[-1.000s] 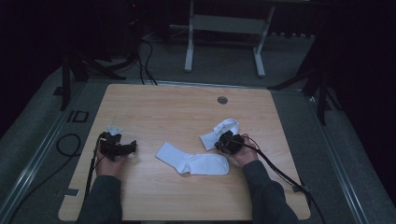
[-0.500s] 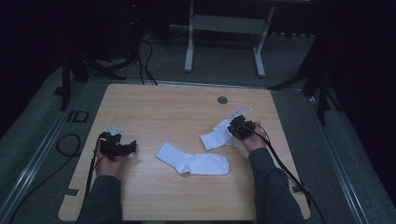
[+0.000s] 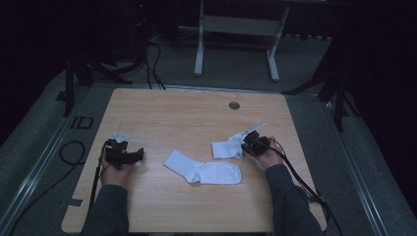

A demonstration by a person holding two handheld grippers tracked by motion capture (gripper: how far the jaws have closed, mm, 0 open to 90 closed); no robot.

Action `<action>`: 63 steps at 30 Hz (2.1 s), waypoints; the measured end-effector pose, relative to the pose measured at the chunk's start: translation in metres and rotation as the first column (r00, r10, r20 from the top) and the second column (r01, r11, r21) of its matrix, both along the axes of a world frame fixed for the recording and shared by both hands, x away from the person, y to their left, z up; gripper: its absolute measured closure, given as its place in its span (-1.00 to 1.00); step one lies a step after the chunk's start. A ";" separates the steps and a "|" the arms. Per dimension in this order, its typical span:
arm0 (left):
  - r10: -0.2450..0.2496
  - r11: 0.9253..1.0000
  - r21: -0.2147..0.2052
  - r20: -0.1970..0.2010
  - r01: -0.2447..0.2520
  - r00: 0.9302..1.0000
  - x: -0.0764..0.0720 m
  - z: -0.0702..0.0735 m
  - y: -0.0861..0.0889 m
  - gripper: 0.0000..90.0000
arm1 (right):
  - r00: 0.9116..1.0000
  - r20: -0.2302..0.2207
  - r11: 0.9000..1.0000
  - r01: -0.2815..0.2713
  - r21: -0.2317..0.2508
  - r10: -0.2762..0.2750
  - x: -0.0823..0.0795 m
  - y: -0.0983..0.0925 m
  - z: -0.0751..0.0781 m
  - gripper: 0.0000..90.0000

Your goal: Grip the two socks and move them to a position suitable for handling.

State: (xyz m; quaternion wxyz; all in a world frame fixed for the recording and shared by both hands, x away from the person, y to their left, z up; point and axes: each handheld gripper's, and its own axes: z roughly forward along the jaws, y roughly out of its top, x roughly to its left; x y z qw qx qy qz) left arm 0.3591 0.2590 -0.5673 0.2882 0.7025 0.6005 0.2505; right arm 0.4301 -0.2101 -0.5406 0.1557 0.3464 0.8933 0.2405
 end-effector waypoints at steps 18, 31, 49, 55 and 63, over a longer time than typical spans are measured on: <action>0.000 1.000 0.000 0.000 0.000 1.000 0.000 0.000 0.000 -0.66 | 0.993 0.093 0.997 -0.074 0.007 0.073 -0.024 -0.013 0.031 0.73; 0.000 1.000 0.000 0.000 0.000 1.000 0.000 0.000 0.000 -0.66 | 0.963 0.012 0.961 -0.266 -0.078 0.267 -0.015 0.032 0.019 0.38; 0.000 1.000 0.000 0.000 0.000 1.000 0.000 0.000 0.000 -0.66 | 0.948 -0.031 0.942 -0.319 -0.100 0.318 0.000 0.047 0.007 0.16; 0.000 1.000 0.000 0.000 0.000 1.000 0.000 0.000 0.000 -0.66 | 0.951 -0.063 0.949 -0.308 -0.068 0.304 0.007 0.050 0.006 0.15; -0.002 1.000 0.000 0.000 0.002 1.000 0.000 0.000 0.000 -0.66 | 0.956 -0.113 0.963 -0.269 0.015 0.269 0.014 0.047 0.004 0.62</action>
